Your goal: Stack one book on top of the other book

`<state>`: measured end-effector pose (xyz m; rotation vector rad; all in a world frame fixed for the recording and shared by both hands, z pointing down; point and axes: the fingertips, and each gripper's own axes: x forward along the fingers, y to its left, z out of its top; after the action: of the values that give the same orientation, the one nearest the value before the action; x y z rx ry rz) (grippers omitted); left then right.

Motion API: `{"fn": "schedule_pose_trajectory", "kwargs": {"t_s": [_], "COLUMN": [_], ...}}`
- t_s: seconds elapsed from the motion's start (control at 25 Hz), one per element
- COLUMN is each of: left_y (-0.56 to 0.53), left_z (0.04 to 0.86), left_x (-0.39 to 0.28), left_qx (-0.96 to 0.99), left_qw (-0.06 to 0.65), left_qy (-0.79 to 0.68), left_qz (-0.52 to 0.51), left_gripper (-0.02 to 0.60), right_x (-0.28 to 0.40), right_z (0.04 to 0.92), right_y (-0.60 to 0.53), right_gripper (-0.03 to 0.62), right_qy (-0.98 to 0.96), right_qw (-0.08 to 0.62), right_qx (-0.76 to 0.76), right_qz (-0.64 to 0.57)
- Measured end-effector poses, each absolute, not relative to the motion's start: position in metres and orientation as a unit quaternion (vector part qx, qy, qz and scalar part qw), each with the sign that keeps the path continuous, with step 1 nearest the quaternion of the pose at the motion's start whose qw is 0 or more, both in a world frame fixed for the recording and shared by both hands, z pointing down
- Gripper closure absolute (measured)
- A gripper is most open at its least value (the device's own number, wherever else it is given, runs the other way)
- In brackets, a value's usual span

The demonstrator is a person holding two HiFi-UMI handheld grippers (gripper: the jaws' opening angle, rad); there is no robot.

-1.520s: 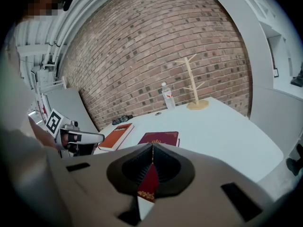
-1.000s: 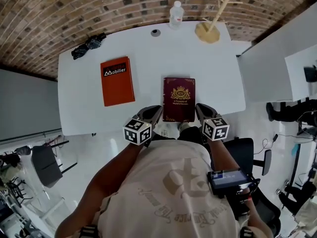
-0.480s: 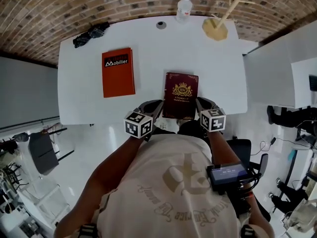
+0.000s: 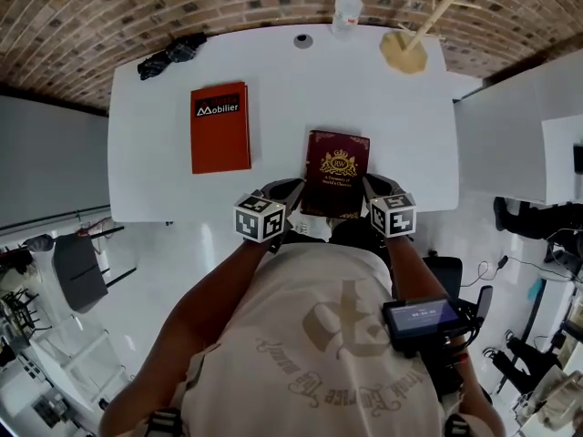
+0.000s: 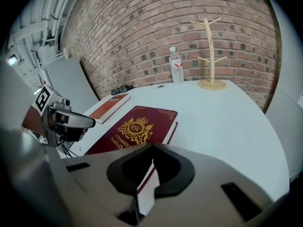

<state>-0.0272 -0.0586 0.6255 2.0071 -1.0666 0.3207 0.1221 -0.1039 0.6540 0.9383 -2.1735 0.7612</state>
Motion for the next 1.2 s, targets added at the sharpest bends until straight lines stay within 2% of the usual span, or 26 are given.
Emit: {"fn": "schedule_pose_trajectory", "kwargs": {"t_s": [0.24, 0.32, 0.6, 0.96, 1.2], "left_y": [-0.059, -0.060, -0.073, -0.089, -0.085], "left_z": [0.642, 0.646, 0.654, 0.659, 0.668], "left_x": [-0.023, -0.021, -0.016, -0.014, -0.007], "left_qx": [0.782, 0.777, 0.743, 0.719, 0.708], "left_qw": [0.443, 0.456, 0.524, 0.572, 0.596], "left_qy": [-0.413, -0.407, -0.391, -0.364, -0.337], "left_qz": [0.145, 0.151, 0.143, 0.152, 0.172], "left_gripper": [0.554, 0.396, 0.267, 0.215, 0.207], "right_x": [0.122, 0.122, 0.121, 0.122, 0.122], "right_z": [0.654, 0.656, 0.659, 0.661, 0.661], "right_y": [-0.102, -0.102, -0.103, -0.103, -0.102], "right_gripper": [0.571, 0.571, 0.571, 0.571, 0.571], "right_qy": [-0.828, -0.829, -0.833, -0.835, -0.837], "right_qw": [0.325, 0.322, 0.319, 0.309, 0.305], "right_qx": [0.353, 0.354, 0.347, 0.346, 0.342], "right_qz": [0.290, 0.290, 0.290, 0.296, 0.300]}}
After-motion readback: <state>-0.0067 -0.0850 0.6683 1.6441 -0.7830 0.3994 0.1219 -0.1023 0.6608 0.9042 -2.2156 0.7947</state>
